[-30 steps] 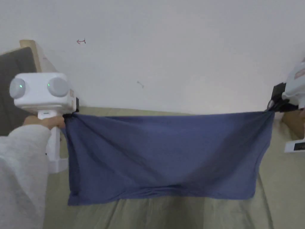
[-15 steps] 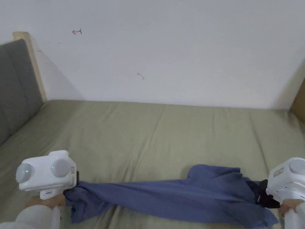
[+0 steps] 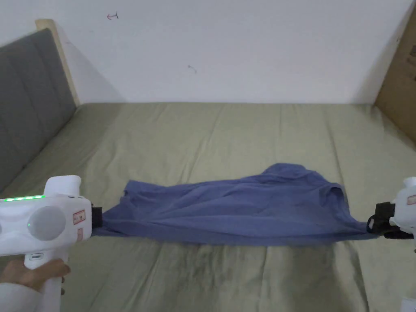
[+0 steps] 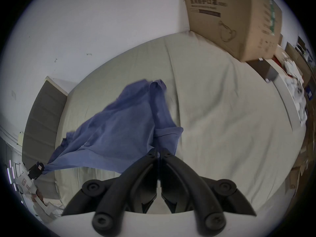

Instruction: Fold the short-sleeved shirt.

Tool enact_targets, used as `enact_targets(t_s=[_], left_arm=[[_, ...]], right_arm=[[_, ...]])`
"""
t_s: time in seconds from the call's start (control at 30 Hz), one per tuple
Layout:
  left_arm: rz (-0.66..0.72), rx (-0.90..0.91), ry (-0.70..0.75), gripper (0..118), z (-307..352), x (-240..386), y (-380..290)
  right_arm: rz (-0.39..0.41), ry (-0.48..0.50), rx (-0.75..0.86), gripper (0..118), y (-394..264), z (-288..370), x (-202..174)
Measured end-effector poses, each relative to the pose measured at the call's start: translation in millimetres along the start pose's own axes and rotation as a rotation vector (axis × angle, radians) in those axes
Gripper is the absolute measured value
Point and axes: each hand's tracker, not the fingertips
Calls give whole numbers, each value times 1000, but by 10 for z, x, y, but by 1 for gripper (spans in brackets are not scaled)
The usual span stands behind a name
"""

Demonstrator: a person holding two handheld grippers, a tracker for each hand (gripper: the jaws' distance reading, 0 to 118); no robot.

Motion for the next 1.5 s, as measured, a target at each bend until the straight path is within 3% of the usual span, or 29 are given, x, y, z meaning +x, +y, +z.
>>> enact_targets(t_s=[0.13, 0.2, 0.3, 0.47, 0.5, 0.53, 0.57, 0.6, 0.63, 0.67, 0.7, 0.73, 0.8, 0.83, 0.9, 0.93, 0.97, 1.0, 1.03, 1.07, 1.13, 1.17, 1.23, 1.27, 1.37, 1.5], left_arm=[[41, -50, -17, 3, 290, -272, -781], [82, -104, -2, 3, 357, -413, -1103], [31, -114, 20, 3, 440, -513, -1531], [39, -92, 32, 7, 471, -603, -1827], [48, -95, 52, 15, 485, -611, -1845], [58, -109, 76, 32, 509, -632, -1856], [68, -116, 65, 64, 526, -667, -1844], [79, -122, 49, 90, 581, -691, -1855], [111, -85, 23, 106, 677, -712, -1880], [130, -47, 4, 108, 783, -734, -1904], [133, -44, -1, 108, 849, -770, -1903], [135, -44, -7, 108, 919, -784, -1919], [145, -35, -18, 104, 1077, -785, -1969], [149, -10, -24, 93, 1131, -792, -1994], [148, 1, -20, 35, 1238, -745, -2089], [149, 1, -19, 15, 1259, -722, -2150], [150, 6, -20, 7, 1259, -731, -2216], [153, 5, -10, 3, 1256, -704, -2254], [145, -9, 16, 1, 1249, -684, -2296], [141, -12, 17, 1, 1230, -671, -2322], [135, -12, 23, 2, 1121, -726, -2345], [133, -9, 22, 18, 1082, -733, -2323], [106, -19, 15, 81, 989, -747, -2252], [117, -26, 18, 81, 907, -770, -2201], [186, -34, -5, 104, 687, -854, -2066], [220, -100, -25, 102, 307, -911, -2012]], right_arm=[[-120, 11, -35, 2, -913, 229, 327], [-110, 10, -54, 2, -1333, 307, 424], [-100, -10, -86, 2, -1841, 383, 532], [-124, 10, -87, 2, -2221, 361, 646], [-131, 14, -78, 2, -2226, 360, 650], [-145, 18, -44, 2, -2231, 386, 635], [-156, 37, -4, 2, -2225, 424, 620], [-148, 31, -4, 7, -2213, 458, 599], [-144, 28, -9, 27, -2171, 487, 598], [-135, 27, -4, 66, -2165, 531, 564], [-109, 35, 29, 86, -2169, 602, 529], [-85, 39, 59, 89, -2181, 673, 485], [-12, 17, 126, 89, -2231, 839, 382], [16, -4, 172, 88, -2294, 923, 320], [65, -3, 236, 80, -2444, 1060, 221], [73, 3, 244, 61, -2519, 1104, 183], [64, 17, 249, 24, -2596, 1116, 172], [58, 12, 241, 6, -2664, 1110, 161], [40, 17, 223, 5, -2718, 1090, 174], [47, 50, 190, 4, -2765, 1050, 195], [65, 2, 165, 2, -2851, 973, 188], [87, -10, 139, 2, -2866, 916, 204], [64, -3, 127, 2, -2872, 849, 254], [40, 13, 105, 2, -2865, 823, 290], [6, 20, 101, 2, -2835, 778, 351], [22, 3, 87, 2, -2812, 735, 377]])
